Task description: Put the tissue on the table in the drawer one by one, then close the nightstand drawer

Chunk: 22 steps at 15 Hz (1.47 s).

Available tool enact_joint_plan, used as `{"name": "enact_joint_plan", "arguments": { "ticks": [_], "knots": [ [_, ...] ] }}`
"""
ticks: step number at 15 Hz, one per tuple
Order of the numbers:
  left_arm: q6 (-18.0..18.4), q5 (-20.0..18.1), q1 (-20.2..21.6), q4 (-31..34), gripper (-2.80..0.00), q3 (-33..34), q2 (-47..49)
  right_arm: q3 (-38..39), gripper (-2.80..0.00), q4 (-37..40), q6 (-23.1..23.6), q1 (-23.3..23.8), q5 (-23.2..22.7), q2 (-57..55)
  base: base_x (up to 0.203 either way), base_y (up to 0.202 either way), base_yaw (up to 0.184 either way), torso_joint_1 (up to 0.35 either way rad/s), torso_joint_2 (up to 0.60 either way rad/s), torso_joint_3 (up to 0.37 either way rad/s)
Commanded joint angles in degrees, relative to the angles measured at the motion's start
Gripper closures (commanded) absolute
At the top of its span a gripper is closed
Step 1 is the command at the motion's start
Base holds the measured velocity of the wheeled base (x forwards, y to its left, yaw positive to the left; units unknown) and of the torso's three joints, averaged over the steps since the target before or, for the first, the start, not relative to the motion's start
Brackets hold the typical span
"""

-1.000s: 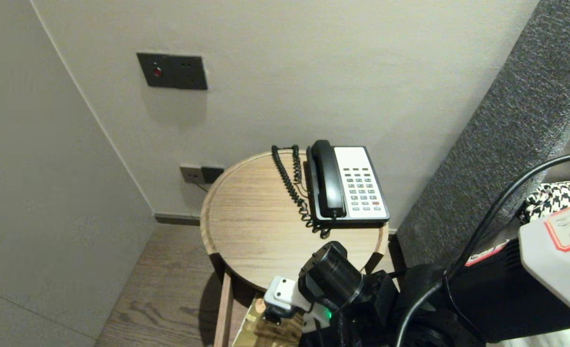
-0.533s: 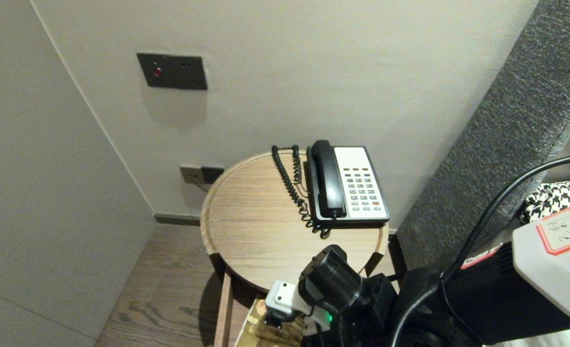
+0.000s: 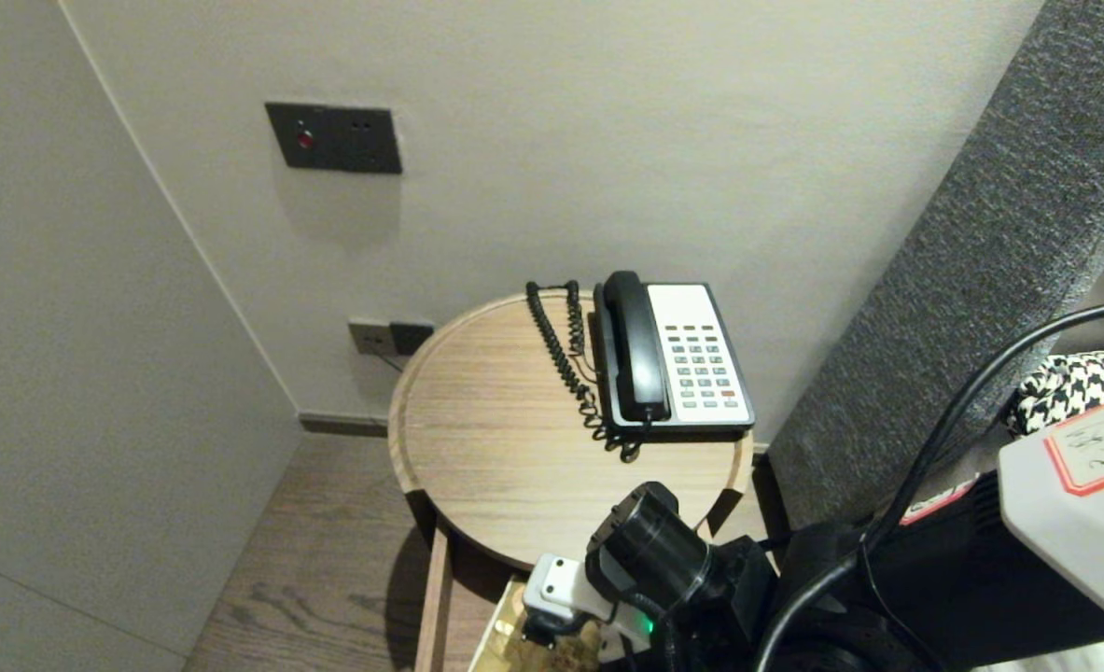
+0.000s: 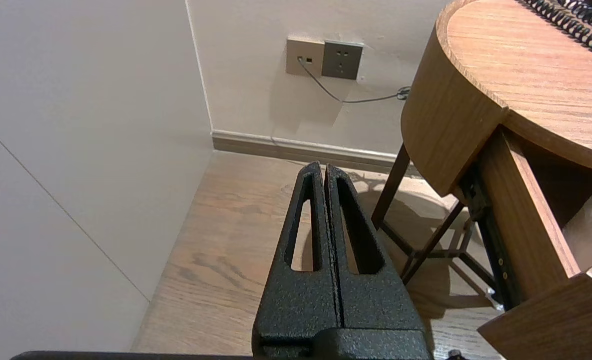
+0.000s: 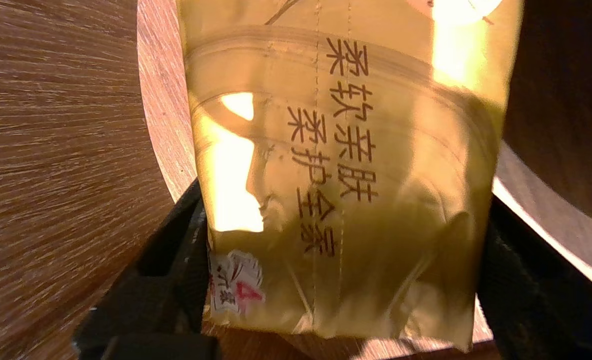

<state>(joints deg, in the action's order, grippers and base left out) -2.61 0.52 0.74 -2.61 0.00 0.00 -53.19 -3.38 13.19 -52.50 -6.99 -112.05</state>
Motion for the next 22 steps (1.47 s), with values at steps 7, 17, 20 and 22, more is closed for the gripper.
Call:
{"name": "enact_joint_plan", "arguments": {
  "ticks": [7,17,20,22],
  "knots": [
    [0.0,0.0,0.0,0.0,0.00,0.0,-0.1,2.5,-2.80,-0.1,-1.0,-0.2,0.9,7.8,0.000,0.000,0.000,0.000,0.00,0.000],
    [0.0,0.0,0.0,0.0,0.00,0.0,-0.1,10.6,-2.80,0.1,-8.4,1.8,0.9,23.1,0.000,0.000,0.000,0.000,0.00,0.000],
    [0.0,0.0,0.0,0.0,0.00,0.0,-0.1,12.7,-2.80,2.1,-9.6,6.2,0.9,29.2,0.000,0.000,0.000,0.000,0.00,0.000],
    [0.0,0.0,0.0,0.0,0.00,0.0,-0.1,13.9,0.00,4.4,-9.7,8.8,0.9,33.8,0.000,0.000,0.000,0.000,0.00,0.000]
  ]
}}
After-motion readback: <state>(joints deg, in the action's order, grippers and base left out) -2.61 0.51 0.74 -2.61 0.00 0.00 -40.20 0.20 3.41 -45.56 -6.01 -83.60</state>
